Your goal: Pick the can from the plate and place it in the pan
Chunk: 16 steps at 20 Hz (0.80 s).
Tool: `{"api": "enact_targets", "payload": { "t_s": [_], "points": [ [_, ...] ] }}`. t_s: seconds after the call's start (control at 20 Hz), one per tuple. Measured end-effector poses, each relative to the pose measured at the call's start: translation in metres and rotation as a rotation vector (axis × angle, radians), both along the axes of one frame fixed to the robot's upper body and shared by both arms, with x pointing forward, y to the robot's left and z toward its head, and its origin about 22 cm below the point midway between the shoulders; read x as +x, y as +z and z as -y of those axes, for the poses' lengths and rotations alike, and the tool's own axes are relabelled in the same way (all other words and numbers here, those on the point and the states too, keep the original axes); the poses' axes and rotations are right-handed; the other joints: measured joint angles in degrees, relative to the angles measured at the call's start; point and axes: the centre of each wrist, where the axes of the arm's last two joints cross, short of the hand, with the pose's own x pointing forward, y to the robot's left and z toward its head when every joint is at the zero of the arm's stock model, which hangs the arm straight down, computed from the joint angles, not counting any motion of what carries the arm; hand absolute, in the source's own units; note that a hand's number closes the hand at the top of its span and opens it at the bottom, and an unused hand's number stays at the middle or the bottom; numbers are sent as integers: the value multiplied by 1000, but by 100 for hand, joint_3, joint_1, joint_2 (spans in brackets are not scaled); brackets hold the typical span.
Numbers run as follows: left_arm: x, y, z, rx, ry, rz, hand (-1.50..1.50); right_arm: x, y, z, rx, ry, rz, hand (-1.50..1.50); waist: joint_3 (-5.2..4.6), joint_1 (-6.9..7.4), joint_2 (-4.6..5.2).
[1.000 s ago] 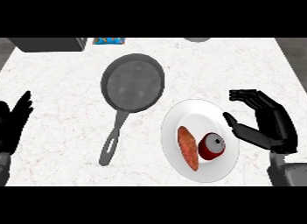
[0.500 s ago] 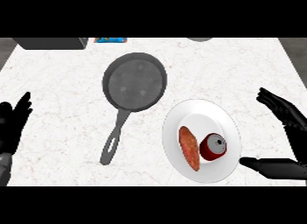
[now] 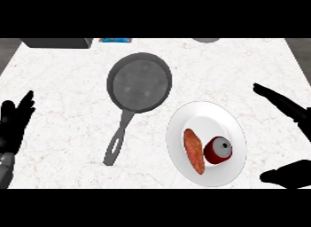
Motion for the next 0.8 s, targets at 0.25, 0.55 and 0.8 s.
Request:
{"api": "enact_targets", "payload": {
  "t_s": [0.25, 0.55, 0.8],
  "points": [
    [0, 0, 2, 1, -12, 1, 0, 2, 17, -32, -240, 12, -92, -150, 5, 51, 14],
    [2, 2, 4, -6, -12, 3, 0, 6, 1, -75, -425, 40, -198, -150, 16, 27, 20],
    [3, 6, -3, -5, -1, 2, 0, 12, -17, -95, -490, 46, -248, -150, 23, -23, 18]
  ]
}}
